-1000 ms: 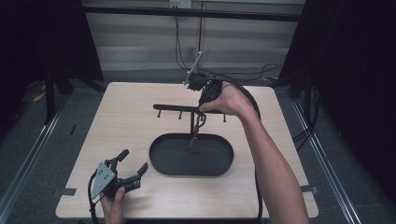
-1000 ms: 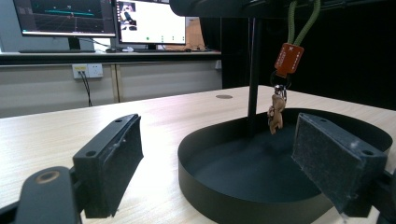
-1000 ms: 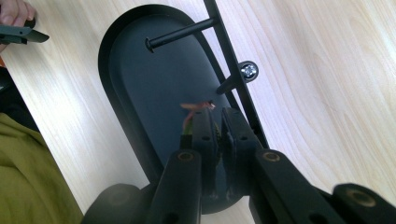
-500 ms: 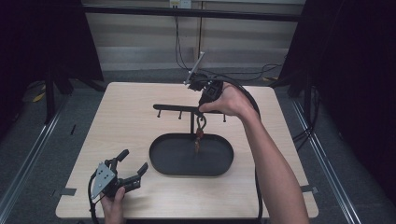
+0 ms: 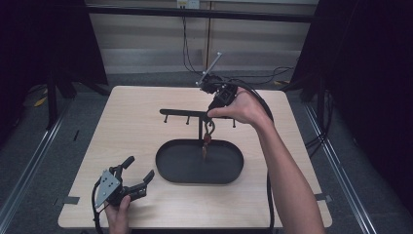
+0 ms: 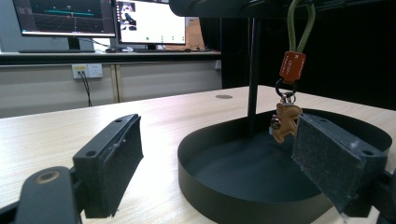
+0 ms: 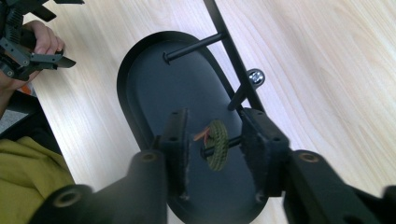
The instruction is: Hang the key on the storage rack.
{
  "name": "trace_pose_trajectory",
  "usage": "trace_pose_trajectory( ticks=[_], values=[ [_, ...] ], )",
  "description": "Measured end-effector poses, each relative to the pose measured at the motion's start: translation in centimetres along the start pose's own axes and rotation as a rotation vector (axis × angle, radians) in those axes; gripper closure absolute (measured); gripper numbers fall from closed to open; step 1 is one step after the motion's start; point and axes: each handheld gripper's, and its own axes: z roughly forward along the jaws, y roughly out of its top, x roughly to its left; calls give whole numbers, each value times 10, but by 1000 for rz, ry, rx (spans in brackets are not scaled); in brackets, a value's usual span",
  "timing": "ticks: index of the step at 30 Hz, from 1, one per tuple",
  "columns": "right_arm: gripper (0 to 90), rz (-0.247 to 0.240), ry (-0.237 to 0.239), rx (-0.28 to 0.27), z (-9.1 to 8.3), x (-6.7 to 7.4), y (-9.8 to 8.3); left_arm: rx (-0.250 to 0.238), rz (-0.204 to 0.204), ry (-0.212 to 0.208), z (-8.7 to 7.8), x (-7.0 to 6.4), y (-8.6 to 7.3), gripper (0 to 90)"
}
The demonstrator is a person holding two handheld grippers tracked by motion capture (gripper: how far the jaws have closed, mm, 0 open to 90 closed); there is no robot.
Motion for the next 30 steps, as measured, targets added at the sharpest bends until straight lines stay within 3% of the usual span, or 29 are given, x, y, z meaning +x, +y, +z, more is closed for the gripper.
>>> trace_pose_trajectory(
  ticks=[12, 18, 22, 30],
  values=[
    [418, 50, 10, -76, -8, 6, -25, 1, -1, -1, 0, 0, 0, 157],
    [340, 70, 22, -106, -5, 8, -40, 0, -3, -1, 0, 0, 0, 157],
    [283, 83, 4, -122, -2, 10, -51, -1, -5, -1, 0, 0, 0, 157],
    [253, 106, -12, -203, 6, 16, -72, -2, -6, 0, 0, 0, 0, 157]
  ],
)
